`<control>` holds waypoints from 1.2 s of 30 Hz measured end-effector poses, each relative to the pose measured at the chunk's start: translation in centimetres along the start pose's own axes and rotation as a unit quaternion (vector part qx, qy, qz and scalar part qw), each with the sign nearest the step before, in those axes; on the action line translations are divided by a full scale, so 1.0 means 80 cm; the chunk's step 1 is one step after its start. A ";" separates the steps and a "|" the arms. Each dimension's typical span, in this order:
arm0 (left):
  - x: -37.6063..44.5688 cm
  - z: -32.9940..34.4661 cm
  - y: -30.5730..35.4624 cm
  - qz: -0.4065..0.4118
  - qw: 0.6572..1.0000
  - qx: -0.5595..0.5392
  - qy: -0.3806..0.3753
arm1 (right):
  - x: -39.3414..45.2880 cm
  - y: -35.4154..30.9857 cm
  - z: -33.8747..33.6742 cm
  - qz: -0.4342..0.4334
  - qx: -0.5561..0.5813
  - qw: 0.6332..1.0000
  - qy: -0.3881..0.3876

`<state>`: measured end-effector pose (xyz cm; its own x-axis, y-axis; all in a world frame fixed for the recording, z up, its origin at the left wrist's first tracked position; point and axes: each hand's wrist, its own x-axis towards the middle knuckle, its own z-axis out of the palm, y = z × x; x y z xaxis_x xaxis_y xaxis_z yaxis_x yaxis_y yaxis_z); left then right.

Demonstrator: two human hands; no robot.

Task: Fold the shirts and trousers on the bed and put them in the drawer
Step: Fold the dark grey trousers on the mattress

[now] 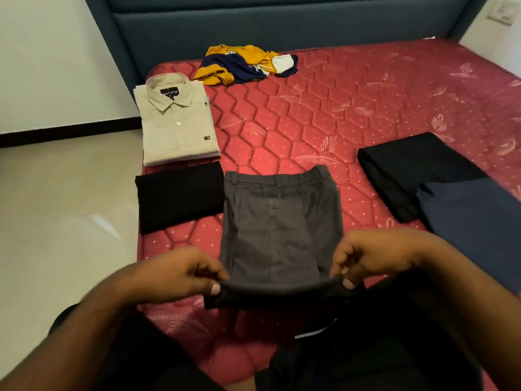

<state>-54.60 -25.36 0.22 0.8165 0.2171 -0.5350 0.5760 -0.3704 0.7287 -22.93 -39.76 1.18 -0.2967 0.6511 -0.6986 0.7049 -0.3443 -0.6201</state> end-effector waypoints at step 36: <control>0.253 0.052 -0.109 -0.203 0.823 -0.101 0.521 | 0.199 0.141 0.001 0.324 0.064 0.784 0.526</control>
<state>-43.21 -21.49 -18.73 0.0863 0.9813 -0.1719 0.7182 0.0583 0.6934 -19.77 -33.33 -16.98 0.8400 0.4858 -0.2417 0.3978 -0.8543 -0.3345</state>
